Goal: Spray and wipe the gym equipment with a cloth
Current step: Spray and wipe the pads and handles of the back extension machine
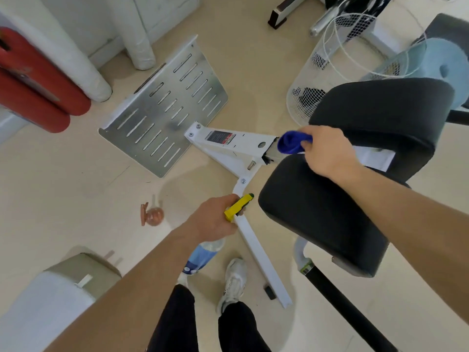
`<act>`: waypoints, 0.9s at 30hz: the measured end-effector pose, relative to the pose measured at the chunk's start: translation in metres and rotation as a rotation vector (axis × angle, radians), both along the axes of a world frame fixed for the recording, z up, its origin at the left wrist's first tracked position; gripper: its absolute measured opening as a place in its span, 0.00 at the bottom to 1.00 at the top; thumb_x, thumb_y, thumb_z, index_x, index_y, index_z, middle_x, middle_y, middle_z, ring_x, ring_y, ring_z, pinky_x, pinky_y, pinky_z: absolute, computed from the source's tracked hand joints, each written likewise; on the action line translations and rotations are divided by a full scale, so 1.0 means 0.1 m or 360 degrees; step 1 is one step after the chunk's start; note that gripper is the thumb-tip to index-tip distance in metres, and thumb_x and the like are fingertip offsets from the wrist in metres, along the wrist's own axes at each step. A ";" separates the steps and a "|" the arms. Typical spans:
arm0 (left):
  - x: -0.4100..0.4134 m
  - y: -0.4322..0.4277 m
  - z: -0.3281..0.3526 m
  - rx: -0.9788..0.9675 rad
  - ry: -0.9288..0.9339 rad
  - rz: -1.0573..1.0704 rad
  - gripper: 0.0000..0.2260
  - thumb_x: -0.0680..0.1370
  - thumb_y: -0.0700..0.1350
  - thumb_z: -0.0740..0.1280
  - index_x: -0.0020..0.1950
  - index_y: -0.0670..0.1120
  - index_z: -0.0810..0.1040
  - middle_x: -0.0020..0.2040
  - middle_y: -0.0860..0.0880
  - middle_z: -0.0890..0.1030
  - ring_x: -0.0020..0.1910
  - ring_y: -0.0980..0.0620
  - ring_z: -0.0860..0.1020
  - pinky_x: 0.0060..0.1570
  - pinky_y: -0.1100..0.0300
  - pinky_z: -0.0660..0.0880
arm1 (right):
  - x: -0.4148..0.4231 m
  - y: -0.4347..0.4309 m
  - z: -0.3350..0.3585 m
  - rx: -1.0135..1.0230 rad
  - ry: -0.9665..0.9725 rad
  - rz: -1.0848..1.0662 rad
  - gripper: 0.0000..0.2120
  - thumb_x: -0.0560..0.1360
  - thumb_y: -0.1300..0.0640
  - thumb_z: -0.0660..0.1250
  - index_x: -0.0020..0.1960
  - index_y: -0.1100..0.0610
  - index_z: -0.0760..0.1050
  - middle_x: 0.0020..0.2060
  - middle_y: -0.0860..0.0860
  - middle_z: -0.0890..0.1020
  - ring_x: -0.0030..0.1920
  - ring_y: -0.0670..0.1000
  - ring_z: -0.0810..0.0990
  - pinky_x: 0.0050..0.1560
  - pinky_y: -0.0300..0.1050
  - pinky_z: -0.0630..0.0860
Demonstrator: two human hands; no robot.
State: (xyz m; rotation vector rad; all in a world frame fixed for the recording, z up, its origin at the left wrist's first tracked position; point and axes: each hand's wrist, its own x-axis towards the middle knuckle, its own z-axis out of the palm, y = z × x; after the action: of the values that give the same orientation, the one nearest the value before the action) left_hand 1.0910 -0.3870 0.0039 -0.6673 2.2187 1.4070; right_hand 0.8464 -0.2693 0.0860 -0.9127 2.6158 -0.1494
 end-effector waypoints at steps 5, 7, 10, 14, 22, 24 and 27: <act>0.05 -0.13 -0.11 0.0065 -0.0005 -0.0156 0.15 0.66 0.38 0.70 0.49 0.53 0.77 0.39 0.58 0.79 0.34 0.58 0.74 0.36 0.61 0.70 | -0.15 -0.17 0.05 0.0053 -0.0042 0.0007 0.15 0.80 0.60 0.62 0.64 0.50 0.77 0.45 0.53 0.79 0.46 0.56 0.76 0.45 0.49 0.73; 0.07 -0.20 -0.18 0.0010 -0.0020 -0.0242 0.13 0.67 0.39 0.70 0.48 0.53 0.76 0.41 0.53 0.80 0.38 0.51 0.76 0.40 0.55 0.73 | -0.14 -0.21 0.02 0.0085 -0.0047 0.0014 0.16 0.80 0.60 0.61 0.65 0.48 0.76 0.47 0.53 0.80 0.46 0.56 0.77 0.45 0.50 0.74; 0.08 -0.29 -0.23 -0.0061 -0.0045 -0.0307 0.09 0.66 0.42 0.68 0.44 0.51 0.73 0.39 0.51 0.80 0.40 0.47 0.78 0.42 0.49 0.76 | -0.10 -0.27 -0.03 0.0138 0.0009 -0.0023 0.16 0.80 0.59 0.61 0.65 0.48 0.76 0.49 0.53 0.82 0.45 0.55 0.78 0.42 0.48 0.73; -0.01 -0.42 -0.17 0.0042 -0.0011 -0.0311 0.10 0.66 0.41 0.68 0.44 0.52 0.74 0.41 0.52 0.81 0.41 0.50 0.79 0.42 0.52 0.76 | -0.08 -0.35 -0.07 0.0128 0.0010 -0.0078 0.14 0.81 0.58 0.61 0.64 0.48 0.76 0.49 0.53 0.81 0.45 0.55 0.78 0.41 0.47 0.72; -0.44 -0.54 -0.09 0.0125 0.0110 -0.0254 0.16 0.68 0.37 0.69 0.50 0.53 0.78 0.43 0.52 0.81 0.36 0.52 0.76 0.38 0.59 0.72 | -0.30 -0.49 -0.02 0.0034 0.0049 -0.0131 0.14 0.81 0.59 0.61 0.64 0.51 0.77 0.44 0.51 0.77 0.43 0.54 0.75 0.43 0.47 0.69; -0.55 -0.54 -0.10 0.0108 0.0083 -0.0285 0.14 0.67 0.36 0.69 0.47 0.52 0.78 0.43 0.52 0.82 0.42 0.47 0.79 0.41 0.56 0.75 | -0.37 -0.52 -0.02 0.0021 0.0027 -0.0124 0.13 0.81 0.59 0.60 0.63 0.51 0.77 0.44 0.52 0.79 0.42 0.54 0.76 0.42 0.47 0.71; -0.63 -0.54 -0.15 0.0070 0.0064 -0.0292 0.11 0.67 0.38 0.68 0.42 0.54 0.75 0.42 0.50 0.82 0.44 0.44 0.81 0.45 0.48 0.79 | -0.48 -0.56 -0.03 0.0006 -0.0211 -0.0059 0.13 0.81 0.59 0.60 0.62 0.49 0.77 0.43 0.52 0.80 0.38 0.49 0.77 0.38 0.45 0.72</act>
State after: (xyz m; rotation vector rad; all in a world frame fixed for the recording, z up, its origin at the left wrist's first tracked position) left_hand 1.0281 -0.4408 -0.0114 -0.4124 2.2100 1.3830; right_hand 0.7989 -0.3254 0.0830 -0.8240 2.5108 -0.2072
